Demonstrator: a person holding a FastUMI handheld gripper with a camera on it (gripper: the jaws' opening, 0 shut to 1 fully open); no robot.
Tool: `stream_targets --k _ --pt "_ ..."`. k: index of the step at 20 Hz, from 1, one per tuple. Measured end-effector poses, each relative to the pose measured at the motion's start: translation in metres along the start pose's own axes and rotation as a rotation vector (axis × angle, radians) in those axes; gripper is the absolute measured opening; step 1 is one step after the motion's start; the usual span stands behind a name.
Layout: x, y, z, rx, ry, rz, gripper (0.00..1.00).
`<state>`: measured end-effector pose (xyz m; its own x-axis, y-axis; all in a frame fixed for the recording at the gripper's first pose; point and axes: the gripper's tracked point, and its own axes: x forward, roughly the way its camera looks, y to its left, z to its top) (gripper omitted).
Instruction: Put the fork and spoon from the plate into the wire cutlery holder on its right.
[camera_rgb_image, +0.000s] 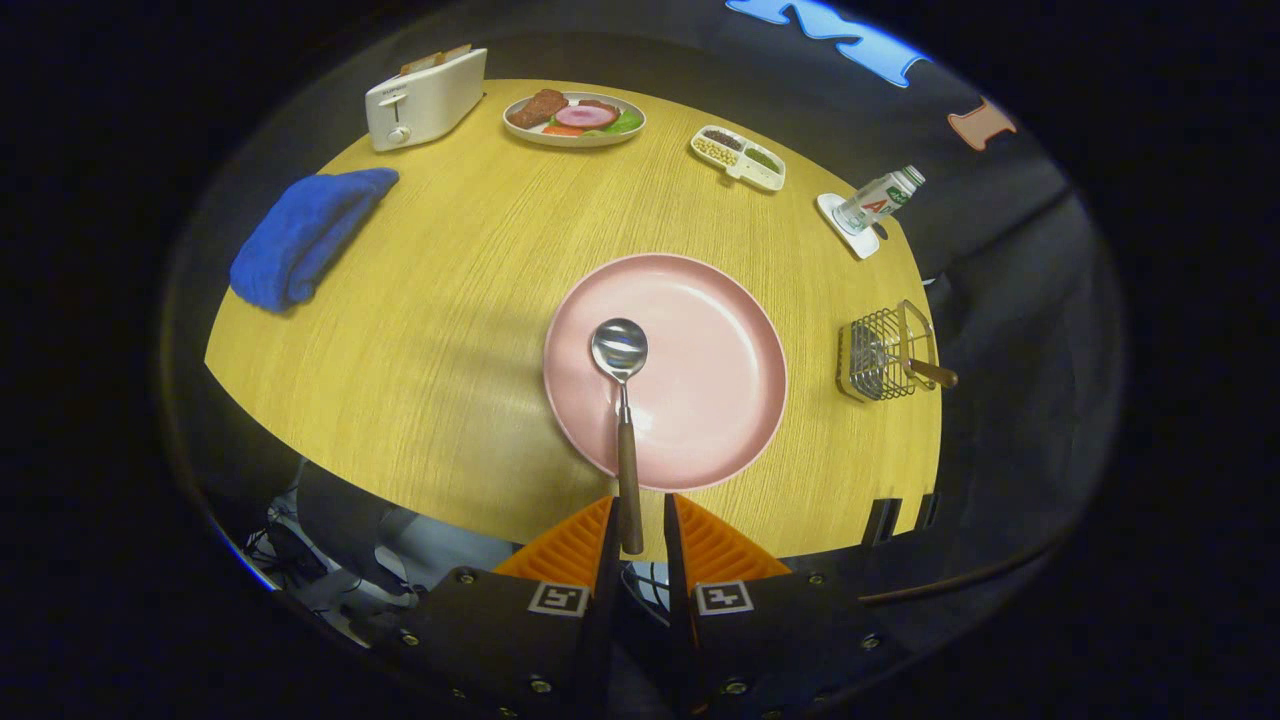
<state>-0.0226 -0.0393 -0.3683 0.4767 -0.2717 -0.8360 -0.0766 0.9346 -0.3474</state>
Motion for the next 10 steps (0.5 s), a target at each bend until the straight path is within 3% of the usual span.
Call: stream_targets --k 2,4,10 --pt "0.007 0.000 -0.004 0.008 0.000 -0.009 0.25" --pt "0.015 0.005 -0.010 0.011 0.005 0.012 0.33" --pt "0.041 0.017 -0.023 0.023 0.053 0.060 0.33"
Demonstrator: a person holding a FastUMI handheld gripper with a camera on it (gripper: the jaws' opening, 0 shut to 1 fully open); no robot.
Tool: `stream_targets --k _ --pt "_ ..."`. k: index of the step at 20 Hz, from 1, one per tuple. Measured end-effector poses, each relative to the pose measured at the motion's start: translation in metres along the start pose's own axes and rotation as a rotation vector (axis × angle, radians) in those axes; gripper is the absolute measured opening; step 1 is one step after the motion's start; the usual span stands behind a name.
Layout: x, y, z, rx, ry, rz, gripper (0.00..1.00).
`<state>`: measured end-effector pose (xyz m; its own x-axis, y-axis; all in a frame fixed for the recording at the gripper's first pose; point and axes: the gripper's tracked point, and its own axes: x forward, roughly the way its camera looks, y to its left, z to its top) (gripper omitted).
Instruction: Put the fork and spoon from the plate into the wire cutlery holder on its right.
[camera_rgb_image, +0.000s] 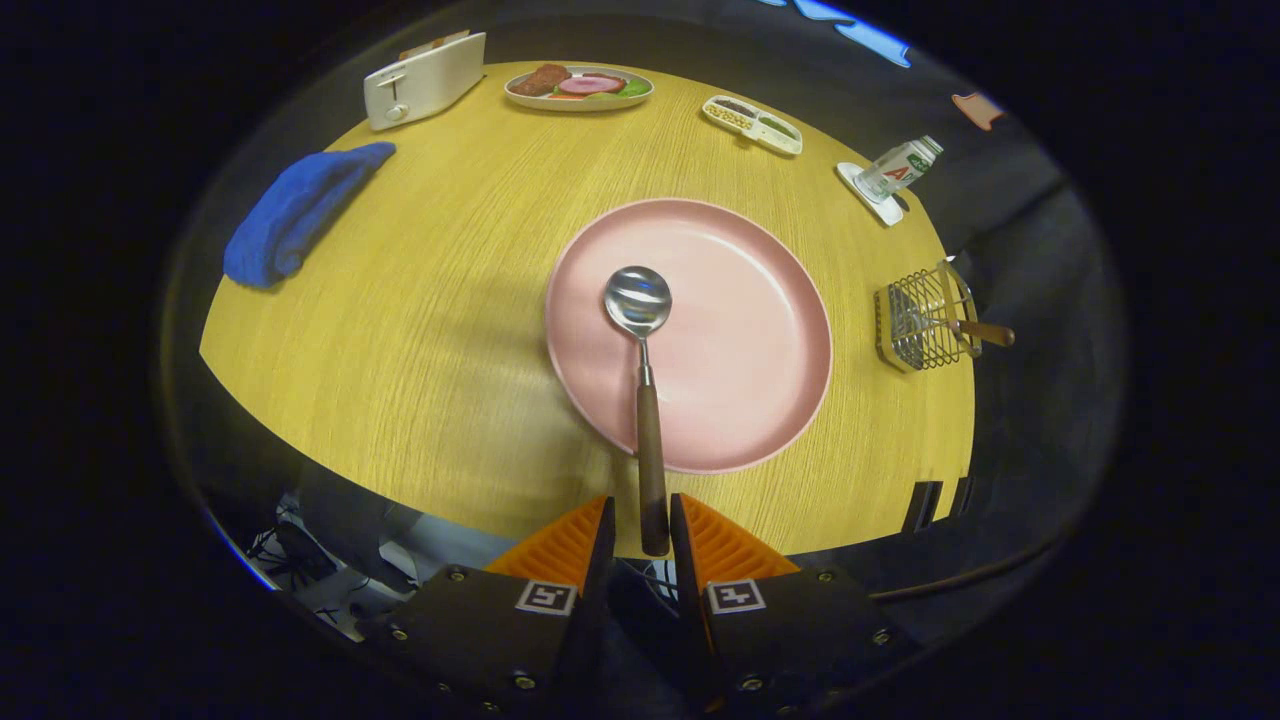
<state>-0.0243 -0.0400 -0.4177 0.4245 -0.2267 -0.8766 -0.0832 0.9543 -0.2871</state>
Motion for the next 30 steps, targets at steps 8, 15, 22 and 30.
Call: stream_targets --k 8,15,22,30 --pt "0.019 -0.010 0.008 -0.075 0.018 -0.047 0.26" --pt "0.002 -0.003 0.014 -0.038 -0.010 -0.017 0.09" --pt "-0.018 -0.004 0.033 -0.064 -0.066 -0.052 0.09" --pt "-0.037 -0.029 0.059 -0.015 -0.128 -0.106 0.09"
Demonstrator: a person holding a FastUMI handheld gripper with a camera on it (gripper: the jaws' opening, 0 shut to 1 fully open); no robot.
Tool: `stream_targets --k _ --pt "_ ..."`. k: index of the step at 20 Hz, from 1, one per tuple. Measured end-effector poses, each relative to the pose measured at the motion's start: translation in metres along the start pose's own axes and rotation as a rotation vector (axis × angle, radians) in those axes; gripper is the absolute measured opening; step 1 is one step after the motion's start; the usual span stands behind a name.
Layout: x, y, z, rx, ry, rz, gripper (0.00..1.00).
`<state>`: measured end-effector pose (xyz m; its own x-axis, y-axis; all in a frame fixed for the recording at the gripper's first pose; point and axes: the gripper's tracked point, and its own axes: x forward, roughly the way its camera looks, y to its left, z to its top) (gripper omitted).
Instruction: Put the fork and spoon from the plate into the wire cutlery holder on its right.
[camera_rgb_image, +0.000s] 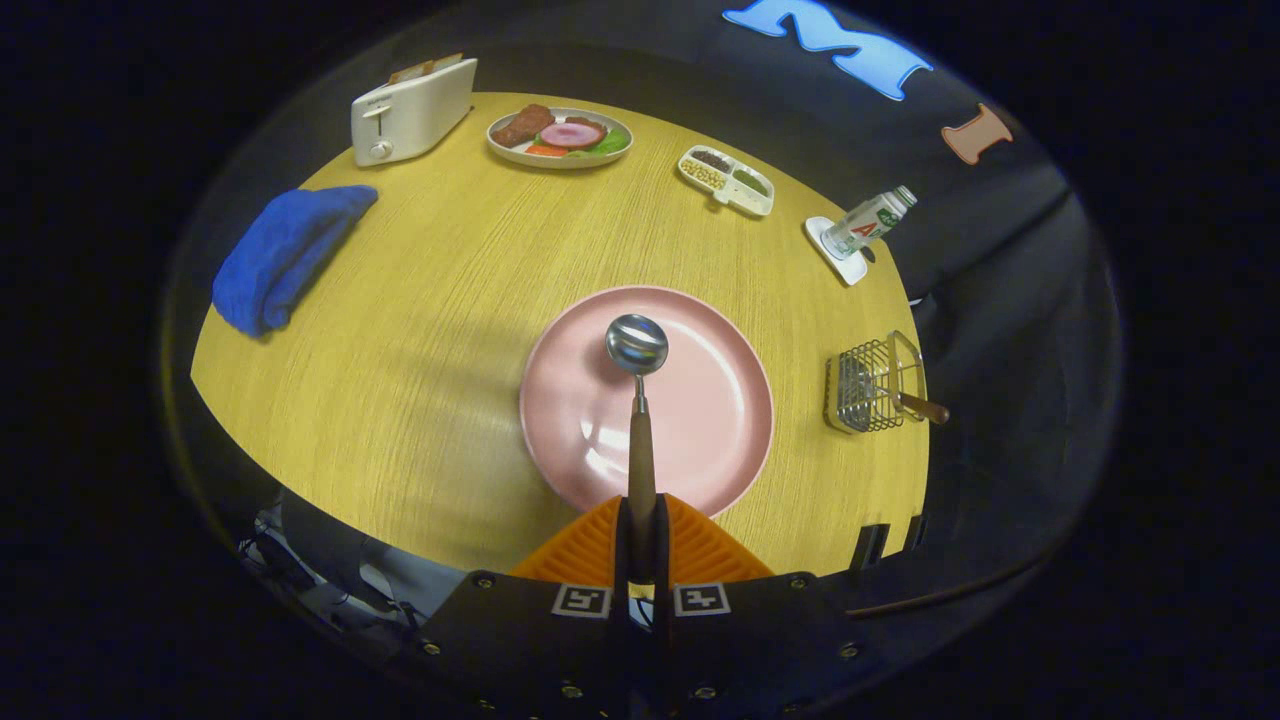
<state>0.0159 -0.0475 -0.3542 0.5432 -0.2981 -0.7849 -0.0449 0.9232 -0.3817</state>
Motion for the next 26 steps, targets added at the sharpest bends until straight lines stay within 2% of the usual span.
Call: stream_targets --k 5,10,16,22,26 --pt "-0.009 -0.044 0.021 0.059 -0.017 -0.075 0.09" --pt "-0.013 -0.114 0.030 0.157 0.004 -0.169 0.09" --pt "-0.015 -0.192 0.036 0.284 0.044 -0.232 0.09" --pt "-0.008 -0.237 0.015 0.340 0.113 -0.245 0.09" --pt "0.008 -0.245 0.007 0.342 0.162 -0.205 0.09"
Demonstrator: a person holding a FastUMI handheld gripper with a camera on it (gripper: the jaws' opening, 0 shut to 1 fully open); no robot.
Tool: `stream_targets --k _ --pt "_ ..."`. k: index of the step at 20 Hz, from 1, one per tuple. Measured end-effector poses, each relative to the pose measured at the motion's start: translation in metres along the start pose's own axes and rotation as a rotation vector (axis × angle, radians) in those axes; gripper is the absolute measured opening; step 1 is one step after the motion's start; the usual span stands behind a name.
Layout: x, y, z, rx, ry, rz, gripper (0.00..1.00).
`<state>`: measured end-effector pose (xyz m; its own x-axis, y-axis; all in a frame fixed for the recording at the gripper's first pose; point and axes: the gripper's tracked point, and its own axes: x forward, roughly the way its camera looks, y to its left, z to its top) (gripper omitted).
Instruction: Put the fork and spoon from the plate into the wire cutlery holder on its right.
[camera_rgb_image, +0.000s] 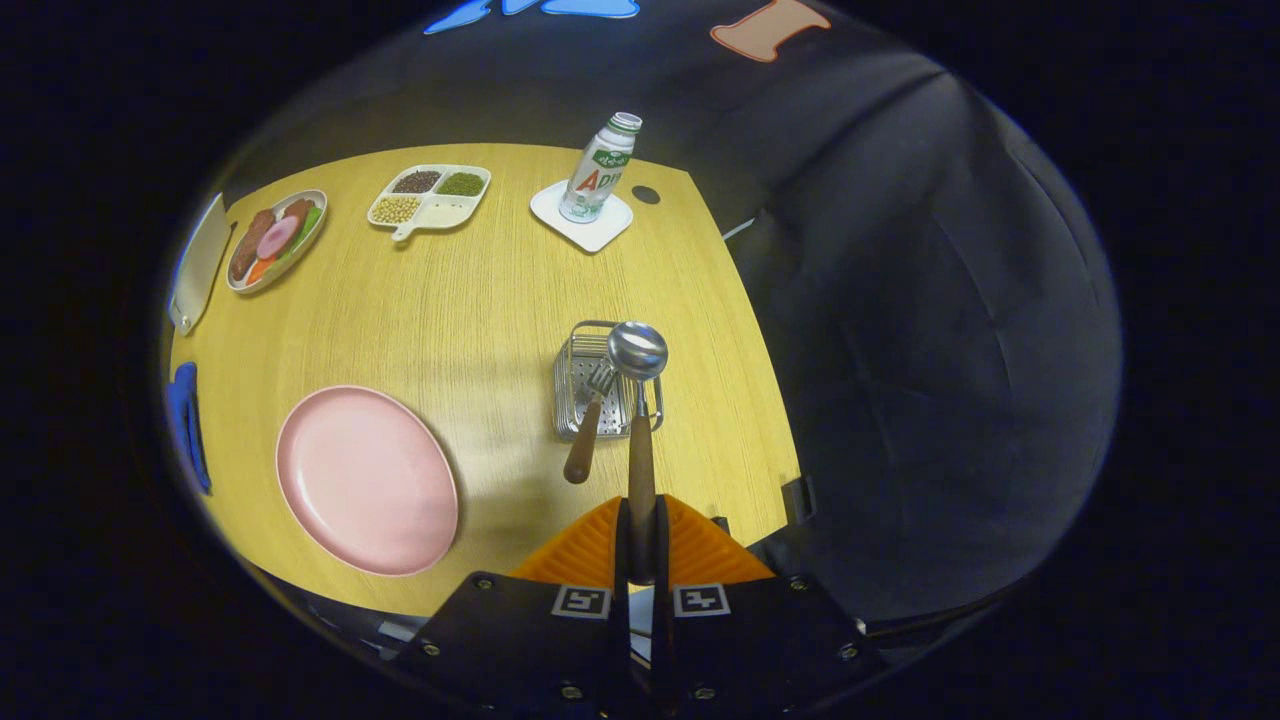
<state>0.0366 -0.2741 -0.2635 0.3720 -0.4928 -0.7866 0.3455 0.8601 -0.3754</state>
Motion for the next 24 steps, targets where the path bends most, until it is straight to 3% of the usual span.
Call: stream_targets --k 9,21,24 --pt "0.032 0.001 -0.005 -0.053 0.081 0.052 0.09" --pt "0.041 0.017 -0.001 -0.047 0.123 0.131 0.09" --pt "0.041 0.017 0.004 -0.035 0.109 0.136 0.14"
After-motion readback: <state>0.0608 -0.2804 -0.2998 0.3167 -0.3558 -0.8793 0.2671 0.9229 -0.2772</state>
